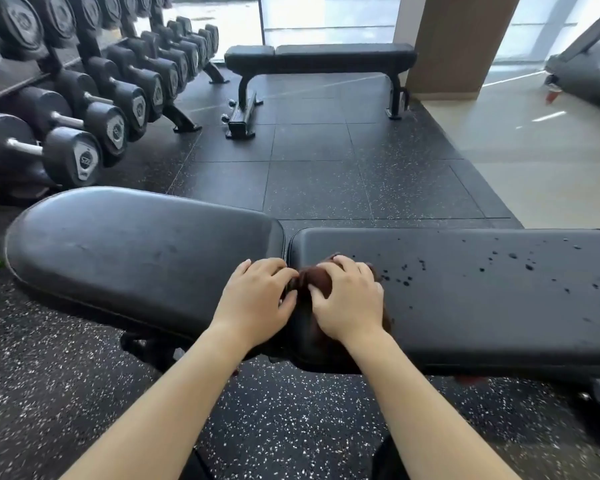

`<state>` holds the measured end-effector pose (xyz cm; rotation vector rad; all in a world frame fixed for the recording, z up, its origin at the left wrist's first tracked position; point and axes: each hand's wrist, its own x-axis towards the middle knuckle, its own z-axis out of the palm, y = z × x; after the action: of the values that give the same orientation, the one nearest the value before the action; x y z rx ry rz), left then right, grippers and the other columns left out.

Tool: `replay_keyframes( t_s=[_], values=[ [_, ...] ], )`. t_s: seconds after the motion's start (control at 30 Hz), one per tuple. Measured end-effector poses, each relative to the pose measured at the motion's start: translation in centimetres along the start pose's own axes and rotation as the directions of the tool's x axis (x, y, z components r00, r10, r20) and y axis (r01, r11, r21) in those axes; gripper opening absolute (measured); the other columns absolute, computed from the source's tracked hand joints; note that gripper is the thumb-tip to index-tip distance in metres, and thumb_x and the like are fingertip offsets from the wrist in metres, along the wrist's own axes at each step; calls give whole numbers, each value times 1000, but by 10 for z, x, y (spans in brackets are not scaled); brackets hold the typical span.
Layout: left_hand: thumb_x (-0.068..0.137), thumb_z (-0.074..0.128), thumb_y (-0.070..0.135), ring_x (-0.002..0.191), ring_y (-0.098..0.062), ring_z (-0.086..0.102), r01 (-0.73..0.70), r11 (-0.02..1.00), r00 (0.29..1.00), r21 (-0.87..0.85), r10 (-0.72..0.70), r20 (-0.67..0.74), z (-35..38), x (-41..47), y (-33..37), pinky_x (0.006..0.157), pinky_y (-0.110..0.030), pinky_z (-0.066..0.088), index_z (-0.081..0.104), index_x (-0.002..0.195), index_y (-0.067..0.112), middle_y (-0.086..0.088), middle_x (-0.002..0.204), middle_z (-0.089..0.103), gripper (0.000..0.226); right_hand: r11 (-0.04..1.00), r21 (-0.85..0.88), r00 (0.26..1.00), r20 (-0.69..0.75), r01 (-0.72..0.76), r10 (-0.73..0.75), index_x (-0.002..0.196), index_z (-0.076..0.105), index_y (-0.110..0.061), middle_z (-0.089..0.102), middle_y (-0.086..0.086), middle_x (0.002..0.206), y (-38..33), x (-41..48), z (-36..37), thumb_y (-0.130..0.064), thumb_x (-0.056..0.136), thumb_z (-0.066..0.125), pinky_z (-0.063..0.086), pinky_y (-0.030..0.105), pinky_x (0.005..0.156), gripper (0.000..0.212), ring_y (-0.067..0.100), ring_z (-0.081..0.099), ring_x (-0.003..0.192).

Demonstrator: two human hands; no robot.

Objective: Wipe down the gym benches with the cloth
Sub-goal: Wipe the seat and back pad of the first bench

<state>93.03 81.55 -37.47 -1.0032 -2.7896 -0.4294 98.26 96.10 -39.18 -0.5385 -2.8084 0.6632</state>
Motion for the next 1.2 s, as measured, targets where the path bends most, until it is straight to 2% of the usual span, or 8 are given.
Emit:
replay_keyframes(
  t_s=[0.1,0.23,0.43,0.53,0.67,0.77,1.0,1.2],
  values=[
    [81,60,25,108,-23,55,42,999,997,15,-41,-67,0,-1,0,98,-32,39,66,108,16,-3,113,61,29,999,7,995,95,32,-33,123,54,-30,43,-3,141,-3,28,-4,-45,87,51,34,46,100,39,28,35,128],
    [78,63,19,106,-24,56,74,996,996,59,-71,-53,-1,0,7,96,-32,41,68,104,13,-5,109,62,27,983,59,984,21,174,-175,115,59,-32,52,-2,133,21,-20,-4,-45,81,52,41,46,96,38,30,43,121],
    [79,64,21,108,-20,56,101,993,993,58,-97,-63,-3,1,7,97,-29,39,68,103,15,-2,109,62,25,997,29,988,135,72,-75,124,54,-32,43,-5,140,8,54,-8,-44,88,50,34,46,100,37,27,35,126],
    [80,63,23,108,-19,55,114,992,991,45,-111,-74,-2,2,6,97,-28,39,68,104,15,-1,109,62,26,991,28,981,143,127,-130,125,53,-31,42,-5,141,11,57,-6,-43,89,50,34,45,100,39,27,35,127],
    [81,60,29,112,-19,52,98,993,995,65,-96,-34,-1,2,4,99,-31,38,65,110,19,0,115,59,32,985,32,984,53,168,-170,122,55,-34,45,-6,138,28,19,0,-45,85,54,37,44,98,38,26,37,126],
    [80,60,30,118,-19,48,58,996,998,72,-59,24,-3,10,0,100,-32,38,62,115,22,1,122,56,37,995,10,994,47,100,-100,118,56,-33,46,-5,135,20,31,4,-44,85,53,36,45,96,35,28,37,124],
    [79,59,23,114,-23,50,76,996,997,40,-75,-24,-2,48,-22,99,-35,38,63,113,15,-3,119,57,34,999,10,992,121,42,-43,125,53,-29,44,-1,139,-7,86,2,-43,87,53,34,45,101,41,30,37,127],
    [77,59,24,112,-23,50,63,998,996,23,-62,-61,5,49,-27,100,-37,40,62,113,15,-4,117,57,37,998,31,998,-13,61,-60,119,58,-30,50,-5,130,13,55,11,-43,82,58,36,42,95,39,27,41,119]
  ],
)
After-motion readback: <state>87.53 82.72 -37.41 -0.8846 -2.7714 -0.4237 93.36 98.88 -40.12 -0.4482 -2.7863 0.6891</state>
